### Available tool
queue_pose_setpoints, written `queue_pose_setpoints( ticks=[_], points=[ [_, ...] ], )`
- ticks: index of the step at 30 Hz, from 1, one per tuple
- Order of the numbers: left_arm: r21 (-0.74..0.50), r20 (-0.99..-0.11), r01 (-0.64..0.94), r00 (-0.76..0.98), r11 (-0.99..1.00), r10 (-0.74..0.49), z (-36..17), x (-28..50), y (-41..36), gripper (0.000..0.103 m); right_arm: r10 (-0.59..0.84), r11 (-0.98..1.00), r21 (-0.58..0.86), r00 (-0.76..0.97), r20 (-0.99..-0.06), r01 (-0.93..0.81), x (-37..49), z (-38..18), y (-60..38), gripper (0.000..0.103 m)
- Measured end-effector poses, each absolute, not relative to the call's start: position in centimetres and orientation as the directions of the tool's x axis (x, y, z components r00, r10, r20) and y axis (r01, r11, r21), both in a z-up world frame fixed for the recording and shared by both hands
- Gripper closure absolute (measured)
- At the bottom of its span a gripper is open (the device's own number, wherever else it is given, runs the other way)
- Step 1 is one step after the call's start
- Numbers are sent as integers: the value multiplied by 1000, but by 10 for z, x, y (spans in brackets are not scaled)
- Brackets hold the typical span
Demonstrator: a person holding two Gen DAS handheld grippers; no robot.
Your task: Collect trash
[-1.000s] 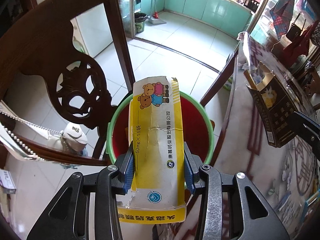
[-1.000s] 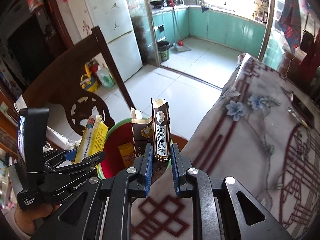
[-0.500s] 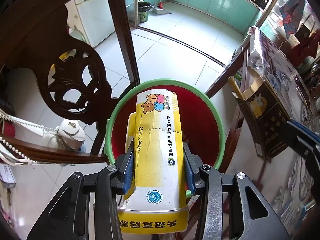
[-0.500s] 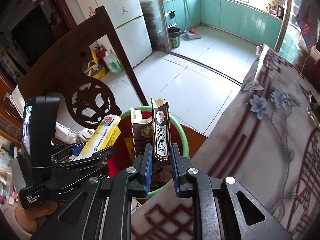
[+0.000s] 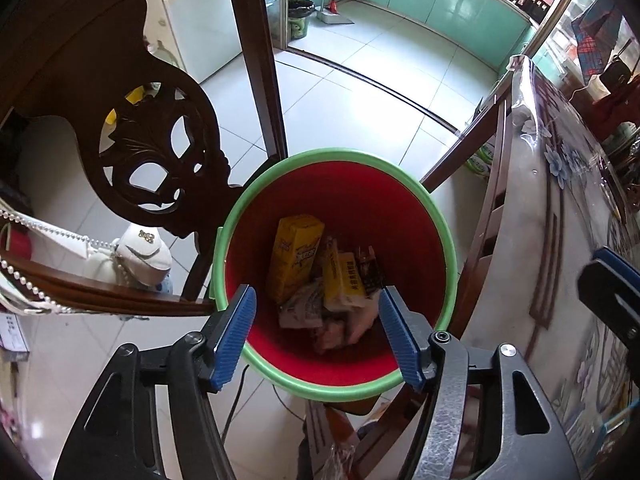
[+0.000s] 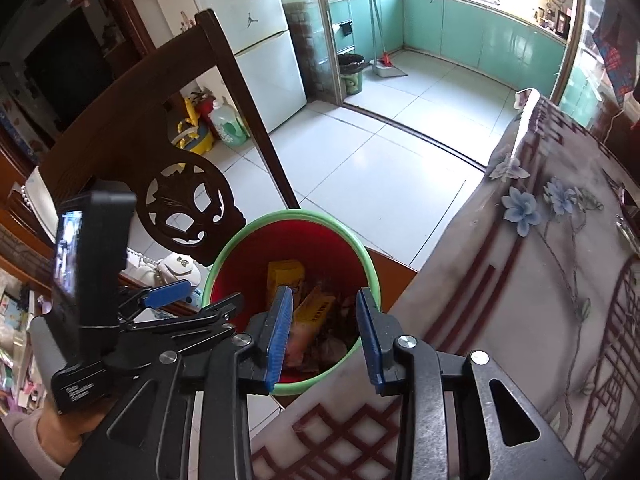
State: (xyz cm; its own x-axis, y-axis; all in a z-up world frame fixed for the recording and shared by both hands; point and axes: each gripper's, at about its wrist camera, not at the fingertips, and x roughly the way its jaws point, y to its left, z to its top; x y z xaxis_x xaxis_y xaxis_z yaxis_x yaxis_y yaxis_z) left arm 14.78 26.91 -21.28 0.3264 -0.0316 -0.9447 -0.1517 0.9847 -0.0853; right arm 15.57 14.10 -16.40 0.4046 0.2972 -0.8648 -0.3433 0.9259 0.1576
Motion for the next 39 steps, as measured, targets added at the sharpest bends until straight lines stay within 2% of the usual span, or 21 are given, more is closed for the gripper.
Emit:
queue_pose_setpoints(
  ticks=[4, 6, 7, 8, 9, 10, 11, 15, 18, 23, 26, 39],
  points=[
    [-128, -918, -130, 390, 983, -68, -192, 134, 262, 30, 261, 940, 112, 465, -846, -324, 135, -142, 125, 71],
    [-140, -897, -118, 436, 983, -75, -173, 124, 255, 20, 250, 946, 95, 515, -820, -309, 122, -126, 113, 58],
    [-150, -889, -111, 451, 982, -85, -168, 121, 253, 16, 247, 949, 90, 536, -808, -301, 116, -119, 107, 43],
    [-166, -874, -98, 476, 981, -100, -157, 114, 248, 15, 243, 953, 85, 565, -788, -291, 108, -110, 98, 33],
    [-171, -862, -91, 497, 981, -104, -148, 109, 243, 14, 241, 955, 82, 585, -774, -286, 102, -103, 92, 31],
    [-176, -847, -88, 521, 981, -105, -139, 101, 237, 5, 236, 957, 75, 605, -760, -279, 94, -96, 84, 29],
    [-185, -834, -87, 541, 979, -110, -132, 96, 234, 0, 228, 960, 69, 616, -754, -271, 89, -91, 78, 27],
    [-320, -737, -81, 647, 944, -194, -105, 62, 216, 0, 194, 972, 50, 661, -725, -231, 61, -72, 43, 27],
    [-365, -665, -78, 719, 928, -201, -89, 37, 200, 0, 193, 977, 64, 706, -682, -205, 37, -56, 14, 27],
    [-238, -593, -32, 797, 971, -119, -64, 5, 157, 0, 222, 974, 100, 775, -592, -203, -4, -32, -29, 18],
    [-181, -592, -39, 802, 983, -78, -57, -6, 131, 0, 197, 980, 84, 816, -543, -181, -25, -25, -47, 17],
    [-170, -547, -27, 834, 985, -72, -36, -36, 85, 0, 107, 994, 50, 847, -520, -95, -66, -6, -110, 16]
  ],
)
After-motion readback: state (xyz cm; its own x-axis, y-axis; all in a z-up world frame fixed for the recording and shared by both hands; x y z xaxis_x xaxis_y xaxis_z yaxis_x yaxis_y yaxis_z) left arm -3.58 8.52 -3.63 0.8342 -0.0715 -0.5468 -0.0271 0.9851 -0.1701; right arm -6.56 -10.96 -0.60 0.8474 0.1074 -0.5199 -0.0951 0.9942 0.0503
